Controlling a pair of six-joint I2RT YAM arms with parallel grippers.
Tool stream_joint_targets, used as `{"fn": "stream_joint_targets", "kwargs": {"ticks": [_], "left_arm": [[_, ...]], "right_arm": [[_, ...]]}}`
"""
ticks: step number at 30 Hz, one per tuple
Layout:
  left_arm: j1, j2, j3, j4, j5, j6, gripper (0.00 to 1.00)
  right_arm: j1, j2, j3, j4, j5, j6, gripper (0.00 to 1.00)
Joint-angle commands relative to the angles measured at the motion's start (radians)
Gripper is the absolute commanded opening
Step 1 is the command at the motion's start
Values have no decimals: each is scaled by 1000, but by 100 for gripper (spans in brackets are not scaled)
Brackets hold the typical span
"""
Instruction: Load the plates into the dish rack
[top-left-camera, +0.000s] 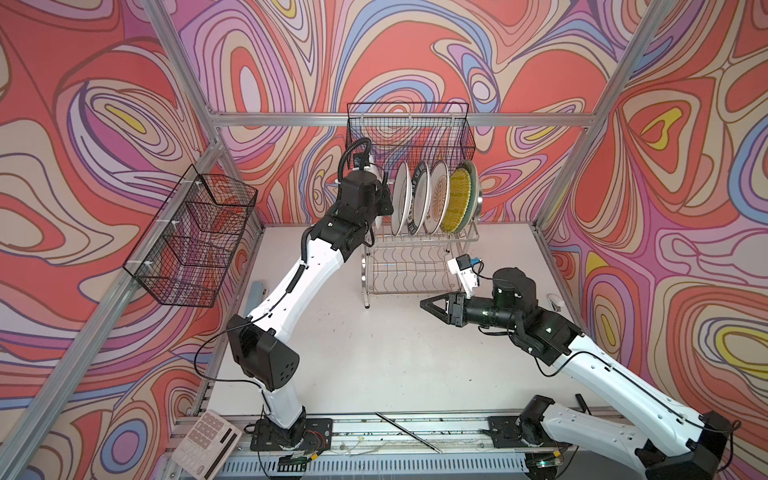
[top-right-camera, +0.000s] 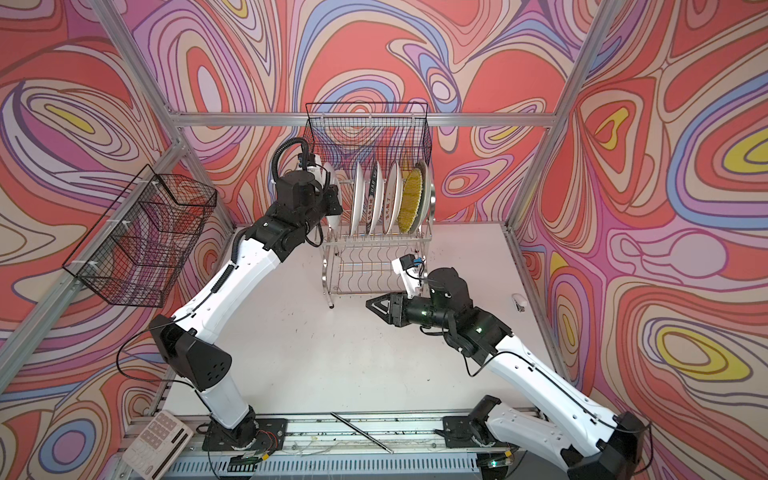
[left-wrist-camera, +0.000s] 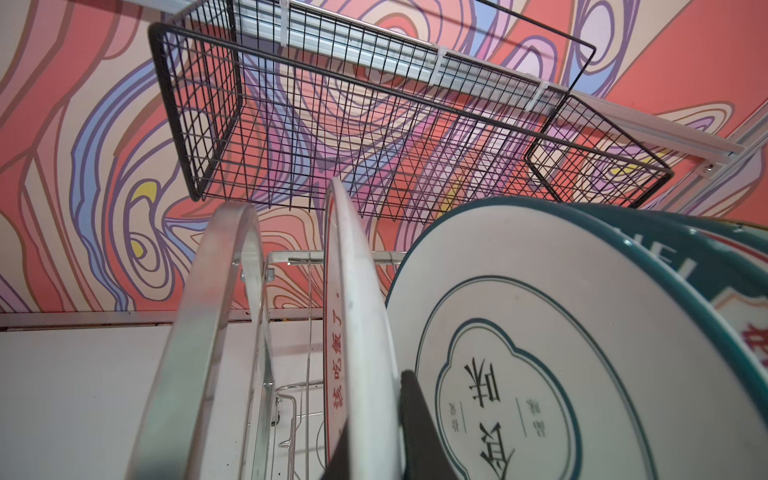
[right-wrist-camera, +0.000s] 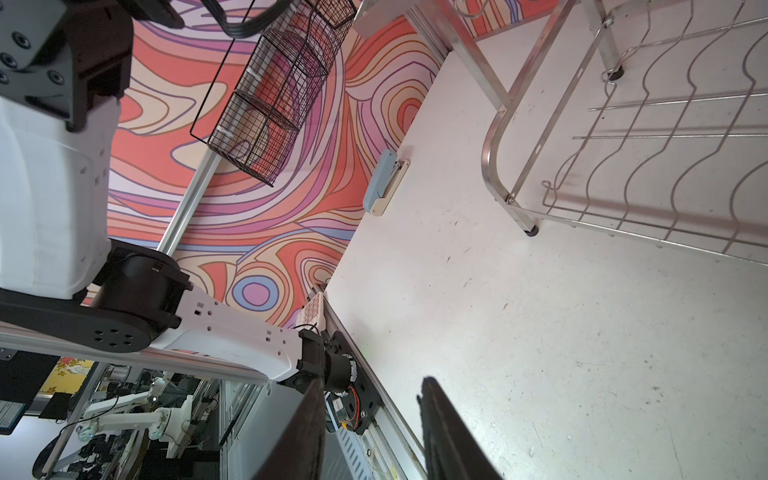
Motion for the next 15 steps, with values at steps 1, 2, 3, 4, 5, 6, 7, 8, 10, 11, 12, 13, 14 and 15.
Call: {"fn": "stream_joint_targets", "kwargs": {"ticks": [1,2,3,4,5,6,7,8,10,11,12,13,14,15], "left_arm": [[11,7,-13,-57,-29,26,0],[12,6,-13,-59,-29,29,0],[12,5,-13,-60,-32,32,0],[12,5,-13,-61,-32,37,0],[11,3,-12,-64,-33,40,0],[12,3,-11,-65,-35,41,0],[12,3,-12,-68,-37,43,0],[12,3,-11,-69,-38,44,0],[12,3,-8,-73,-43,45,0],[11,3,-9,-74,-43,46,0],[12,3,-9,-78,-43,45,0],[12,3,-9,-78,-44,44,0],[12,3,-9,-77,-46,46,0],[12,3,-9,-78,-45,45,0]], "right_arm": [[6,4,19,15,-1,-15,39],[6,4,22,16,-4,-14,39],[6,4,21,16,-4,-12,39],[6,4,21,17,-4,-13,39],[5,4,21,17,-4,-12,39],[6,5,22,17,-4,-12,39],[6,4,22,18,-5,-12,39],[6,4,24,18,-5,-13,39],[6,4,24,18,-5,-12,39],[6,5,24,16,-5,-12,39],[6,4,24,17,-5,-13,39],[6,5,25,17,-6,-12,39],[6,6,25,16,-6,-12,39],[6,4,25,17,-7,-13,39]]}}
